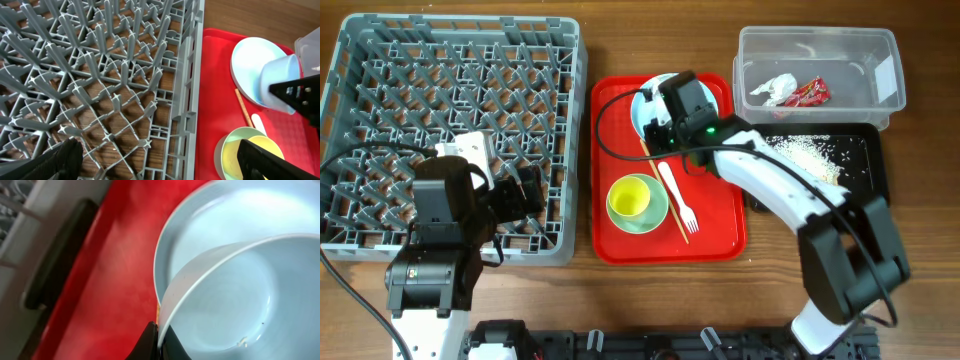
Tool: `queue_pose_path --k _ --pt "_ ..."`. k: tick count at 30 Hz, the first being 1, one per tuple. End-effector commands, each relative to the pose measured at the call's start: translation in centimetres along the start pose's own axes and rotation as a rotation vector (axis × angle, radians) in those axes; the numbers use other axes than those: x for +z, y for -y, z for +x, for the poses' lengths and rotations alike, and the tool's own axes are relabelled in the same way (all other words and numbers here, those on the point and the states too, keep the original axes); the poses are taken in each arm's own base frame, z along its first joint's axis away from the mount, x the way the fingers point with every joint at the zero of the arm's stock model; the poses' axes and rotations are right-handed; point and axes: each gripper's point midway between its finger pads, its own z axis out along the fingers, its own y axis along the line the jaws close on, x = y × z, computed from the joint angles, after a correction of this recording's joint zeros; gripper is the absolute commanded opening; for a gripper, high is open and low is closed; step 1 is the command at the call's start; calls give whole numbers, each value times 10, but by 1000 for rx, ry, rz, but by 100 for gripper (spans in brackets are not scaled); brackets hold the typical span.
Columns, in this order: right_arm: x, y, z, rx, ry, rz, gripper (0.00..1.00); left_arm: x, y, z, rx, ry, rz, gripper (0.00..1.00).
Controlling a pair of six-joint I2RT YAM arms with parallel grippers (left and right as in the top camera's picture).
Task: Sort waste into correct bins and load items into the dishwasher rack
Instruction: 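Set the empty light-blue bowl onto the white plate on the tray, then grasp the yellow cup with the right gripper and lift it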
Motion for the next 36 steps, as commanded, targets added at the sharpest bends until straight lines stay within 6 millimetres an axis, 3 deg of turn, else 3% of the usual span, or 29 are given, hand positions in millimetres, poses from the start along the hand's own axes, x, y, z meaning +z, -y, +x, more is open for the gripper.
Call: queue_pose_path --k 1,4,5,7,11,14,17,21,24,25,29,32,36 --pt "3 -18 3 16 -24 -101 4 -3 2 -6 7 18 0 100" --pt "-8 -29 7 20 -50 -157 8 -3 2 -7 7 18 0 100" --pt "-14 -29 8 20 -53 -156 22 -3 2 -7 7 19 0 100" --pt "-30 -32 3 17 -36 -158 66 -3 2 -7 7 18 0 100" --pt "-83 -41 -26 -9 93 -169 100 -3 2 -7 7 19 -1 100" --pt "-129 -51 -39 -26 180 -202 100 -3 2 -7 7 18 0 100" --pt "-143 -55 -28 -24 150 -212 100 -3 2 -7 7 19 0 100" --pt "-123 -55 18 116 -44 -179 95 -3 2 -7 7 19 -1 100" --pt "-98 -53 54 232 -175 -138 68 -3 2 -7 7 19 0 100" --pt "-92 -53 62 245 -204 -132 66 -3 2 -7 7 19 0 100" --pt "-69 -65 84 217 -293 -123 49 -3 2 -7 7 19 0 100" --pt "-55 -65 96 269 -346 -98 42 -3 2 -6 7 18 0 100" --pt "-34 -58 113 359 -415 -48 22 -3 2 -7 7 18 0 100"
